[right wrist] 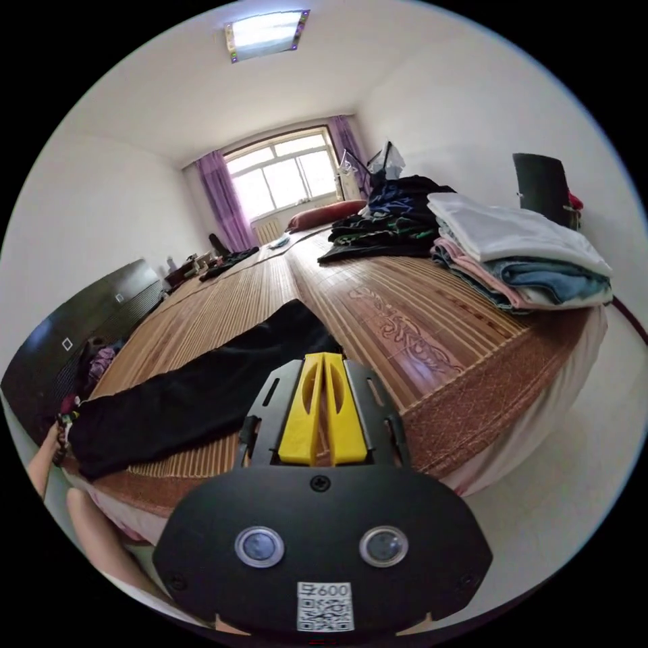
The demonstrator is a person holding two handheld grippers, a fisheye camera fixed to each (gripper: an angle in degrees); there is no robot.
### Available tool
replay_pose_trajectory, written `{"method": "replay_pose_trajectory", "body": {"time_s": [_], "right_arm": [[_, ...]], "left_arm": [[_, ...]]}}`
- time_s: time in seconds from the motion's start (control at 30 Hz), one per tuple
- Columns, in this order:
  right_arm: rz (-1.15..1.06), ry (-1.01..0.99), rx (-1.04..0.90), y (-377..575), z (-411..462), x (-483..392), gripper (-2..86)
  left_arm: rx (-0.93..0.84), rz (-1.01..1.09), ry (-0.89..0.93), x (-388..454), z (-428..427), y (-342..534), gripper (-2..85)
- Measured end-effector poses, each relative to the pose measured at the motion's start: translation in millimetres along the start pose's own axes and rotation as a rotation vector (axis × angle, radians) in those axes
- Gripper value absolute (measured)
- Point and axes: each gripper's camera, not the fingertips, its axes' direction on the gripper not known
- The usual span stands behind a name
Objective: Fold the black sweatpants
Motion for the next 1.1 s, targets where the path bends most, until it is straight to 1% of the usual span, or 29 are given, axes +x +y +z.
{"method": "replay_pose_trajectory", "body": {"time_s": [0.1,0.13,0.17,0.2,0.27,0.33,0.4,0.5,0.63,0.8,0.9,0.93,0.97,1.0,1.03,1.07,1.1], "right_arm": [[0.082,-0.013,-0.024,-4.7,8.2,5.4,-0.7],[0.078,-0.019,-0.052,-5.6,13.4,4.8,-0.7],[0.068,0.042,-0.099,-5.9,22.2,2.1,-0.7],[0.041,0.069,-0.11,-4.9,25.0,-0.6,-0.8],[0.029,0.08,-0.089,-2.9,24.8,-3.2,-0.8],[0.038,0.097,-0.092,-2.2,28.1,-2.8,-0.8],[0.027,0.116,-0.102,-4.5,31.4,-6.3,-0.8],[-0.006,0.155,-0.1,-4.6,35.5,-14.9,-0.8],[0.017,0.145,-0.11,-9.4,39.8,-12.6,-0.8],[0.034,0.13,-0.109,-14.2,38.8,-9.6,-0.9],[0.038,0.124,-0.106,-17.3,37.0,-8.3,-0.9],[0.045,0.117,-0.105,-18.8,35.9,-6.8,-0.9],[0.049,0.111,-0.104,-20.4,34.8,-5.4,-0.9],[0.051,0.108,-0.104,-21.2,34.2,-4.8,-0.9],[0.053,0.104,-0.104,-22.8,33.1,-3.8,-0.9],[0.055,0.099,-0.103,-24.6,31.7,-2.9,-0.9],[0.057,0.097,-0.103,-25.6,31.0,-2.3,-0.8]], "left_arm": [[0.005,-0.021,0.024,-26.4,-9.2,-10.5,5.8],[0.011,-0.027,0.049,-37.2,-14.4,-15.1,5.3],[0.024,-0.025,0.062,-47.4,-22.7,-19.9,4.6],[0.032,-0.015,0.07,-52.6,-28.4,-22.5,4.2],[0.078,-0.024,0.16,-85.8,-51.3,-29.8,3.1],[0.06,-0.02,0.182,-111.6,-58.0,-35.1,2.6],[0.022,0.016,0.156,-132.6,-60.4,-40.3,2.3],[0.027,0.014,0.209,-181.6,-67.3,-45.2,2.0],[-0.041,0.058,0.218,-246.2,-54.5,-54.1,2.6],[-0.099,0.033,0.217,-327.6,-9.5,-64.7,5.2],[-0.072,-0.124,0.337,-408.1,15.2,-60.9,7.8],[-0.06,-0.204,0.459,-449.1,27.7,-53.4,8.3],[-0.049,-0.274,0.542,-487.4,39.4,-42.1,8.3],[-0.033,-0.305,0.546,-504.1,42.1,-35.3,7.8],[0.047,-0.378,0.552,-535.5,41.6,-18.7,6.7],[0.183,-0.517,0.573,-570.2,37.2,7.6,4.0],[0.268,-0.584,0.585,-586.3,34.4,22.9,2.7]]}}
